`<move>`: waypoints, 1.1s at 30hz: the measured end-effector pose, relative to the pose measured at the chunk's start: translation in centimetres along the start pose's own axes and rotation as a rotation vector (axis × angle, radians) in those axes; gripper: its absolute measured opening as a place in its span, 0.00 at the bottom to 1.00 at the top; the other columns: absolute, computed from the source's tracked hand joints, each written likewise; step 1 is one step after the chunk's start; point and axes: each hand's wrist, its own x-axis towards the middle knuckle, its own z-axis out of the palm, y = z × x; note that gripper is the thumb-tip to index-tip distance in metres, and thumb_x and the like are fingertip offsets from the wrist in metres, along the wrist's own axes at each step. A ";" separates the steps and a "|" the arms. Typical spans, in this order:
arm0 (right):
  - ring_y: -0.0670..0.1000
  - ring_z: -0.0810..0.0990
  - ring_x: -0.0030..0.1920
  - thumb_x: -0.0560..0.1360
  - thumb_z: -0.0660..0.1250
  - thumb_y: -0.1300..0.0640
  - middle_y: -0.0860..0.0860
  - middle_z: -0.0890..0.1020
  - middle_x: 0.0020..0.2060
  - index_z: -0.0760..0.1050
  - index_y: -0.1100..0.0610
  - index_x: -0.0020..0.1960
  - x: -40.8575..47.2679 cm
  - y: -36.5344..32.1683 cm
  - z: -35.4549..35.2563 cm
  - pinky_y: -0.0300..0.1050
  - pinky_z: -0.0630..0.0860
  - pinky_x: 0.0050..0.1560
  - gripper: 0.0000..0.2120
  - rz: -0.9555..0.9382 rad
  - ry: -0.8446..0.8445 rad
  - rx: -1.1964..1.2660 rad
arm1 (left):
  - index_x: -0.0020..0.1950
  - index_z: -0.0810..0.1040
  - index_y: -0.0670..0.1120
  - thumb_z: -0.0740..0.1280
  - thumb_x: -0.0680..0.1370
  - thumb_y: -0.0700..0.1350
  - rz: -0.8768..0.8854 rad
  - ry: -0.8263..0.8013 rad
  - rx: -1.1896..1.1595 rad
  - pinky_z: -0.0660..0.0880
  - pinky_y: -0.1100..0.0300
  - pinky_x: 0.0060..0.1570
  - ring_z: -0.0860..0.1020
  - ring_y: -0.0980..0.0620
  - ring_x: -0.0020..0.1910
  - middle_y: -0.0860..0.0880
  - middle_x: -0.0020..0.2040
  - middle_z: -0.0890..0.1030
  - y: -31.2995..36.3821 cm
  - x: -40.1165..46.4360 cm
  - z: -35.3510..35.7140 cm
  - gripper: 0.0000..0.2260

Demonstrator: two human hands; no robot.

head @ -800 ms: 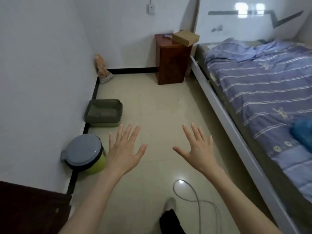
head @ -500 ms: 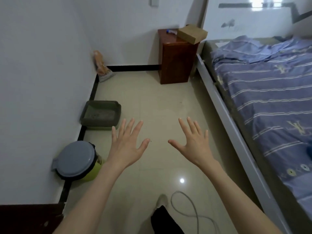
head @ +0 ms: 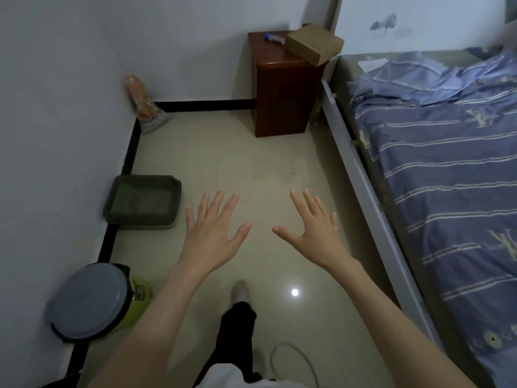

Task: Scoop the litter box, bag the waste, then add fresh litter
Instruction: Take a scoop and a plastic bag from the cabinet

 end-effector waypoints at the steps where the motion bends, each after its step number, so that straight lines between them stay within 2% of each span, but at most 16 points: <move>1: 0.51 0.42 0.77 0.72 0.57 0.32 0.48 0.44 0.77 0.42 0.43 0.77 1.6 0.2 -0.4 0.61 0.42 0.73 0.40 -0.004 -0.001 -0.005 | 0.75 0.46 0.58 0.42 0.73 0.68 0.002 0.002 -0.003 0.38 0.43 0.71 0.40 0.49 0.75 0.52 0.77 0.46 -0.1 1.9 -0.1 0.33; 14: 0.52 0.41 0.77 0.72 0.58 0.32 0.49 0.44 0.77 0.42 0.44 0.77 24.1 1.2 -7.7 0.62 0.42 0.73 0.41 0.010 0.011 -0.096 | 0.76 0.45 0.56 0.49 0.77 0.64 0.053 -0.003 -0.004 0.39 0.43 0.71 0.41 0.48 0.76 0.50 0.77 0.47 -0.6 26.1 -3.9 0.30; 22: 0.53 0.40 0.77 0.72 0.57 0.32 0.49 0.43 0.77 0.41 0.44 0.77 35.9 4.1 -11.2 0.62 0.42 0.74 0.41 0.014 -0.028 -0.099 | 0.75 0.44 0.57 0.43 0.74 0.67 0.041 -0.081 0.018 0.39 0.43 0.72 0.40 0.48 0.75 0.51 0.77 0.45 1.4 38.5 -3.7 0.32; 26: 0.52 0.39 0.77 0.73 0.57 0.32 0.49 0.43 0.77 0.41 0.43 0.77 43.2 6.6 -13.6 0.63 0.42 0.74 0.41 -0.004 -0.037 -0.113 | 0.76 0.46 0.55 0.38 0.69 0.69 0.029 -0.022 0.007 0.43 0.41 0.71 0.46 0.46 0.76 0.49 0.77 0.49 2.9 45.5 -3.1 0.37; 28: 0.53 0.39 0.77 0.73 0.57 0.32 0.49 0.43 0.77 0.41 0.44 0.77 47.0 8.0 -15.2 0.63 0.42 0.74 0.40 -0.031 -0.056 -0.135 | 0.76 0.44 0.55 0.39 0.70 0.69 -0.006 -0.019 0.048 0.45 0.41 0.71 0.47 0.45 0.76 0.49 0.77 0.49 3.9 49.4 -3.0 0.37; 31: 0.53 0.40 0.77 0.73 0.57 0.32 0.48 0.42 0.77 0.41 0.44 0.77 52.5 10.0 -17.4 0.64 0.41 0.74 0.40 -0.063 -0.077 -0.184 | 0.76 0.43 0.54 0.45 0.74 0.67 -0.064 -0.042 0.028 0.44 0.40 0.71 0.45 0.46 0.76 0.49 0.77 0.48 5.5 54.8 -2.7 0.34; 33: 0.53 0.40 0.77 0.72 0.56 0.31 0.48 0.42 0.77 0.41 0.43 0.77 56.0 11.0 -18.9 0.64 0.41 0.74 0.41 -0.077 -0.079 -0.205 | 0.76 0.43 0.55 0.41 0.70 0.69 -0.072 -0.037 -0.002 0.43 0.41 0.71 0.45 0.46 0.76 0.49 0.77 0.48 6.4 57.9 -2.5 0.36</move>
